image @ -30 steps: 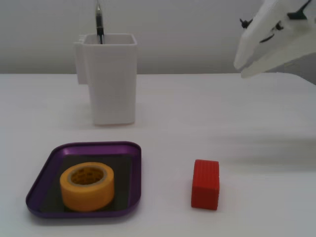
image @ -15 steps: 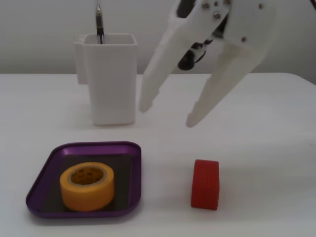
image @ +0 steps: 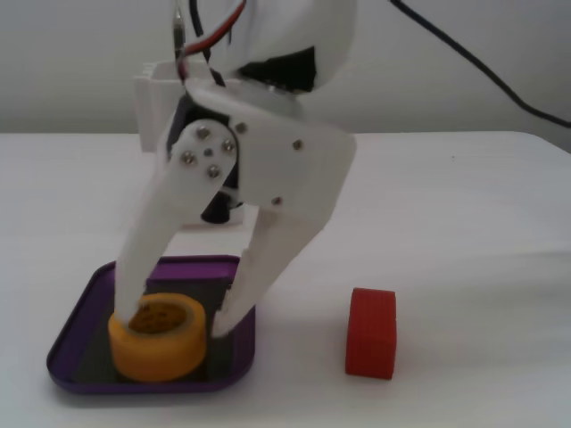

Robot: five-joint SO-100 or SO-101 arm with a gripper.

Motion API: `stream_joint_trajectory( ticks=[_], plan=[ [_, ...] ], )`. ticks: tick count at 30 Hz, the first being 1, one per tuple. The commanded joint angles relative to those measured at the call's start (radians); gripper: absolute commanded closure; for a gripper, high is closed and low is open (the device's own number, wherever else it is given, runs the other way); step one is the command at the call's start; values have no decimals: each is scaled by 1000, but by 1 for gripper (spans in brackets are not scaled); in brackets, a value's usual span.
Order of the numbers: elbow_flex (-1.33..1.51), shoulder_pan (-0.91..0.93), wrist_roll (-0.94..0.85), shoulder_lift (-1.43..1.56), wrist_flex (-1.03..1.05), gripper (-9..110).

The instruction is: Remove the yellow tape from the box.

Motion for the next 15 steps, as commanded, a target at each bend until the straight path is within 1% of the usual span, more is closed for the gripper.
stream_joint_trajectory(
  ticks=[1, 5, 15],
  plan=[
    [-100, 28, -6, -25, 3, 83],
    [-114, 38, -6, -57, 3, 83],
    [-114, 34, -6, -28, 6, 83]
  ],
)
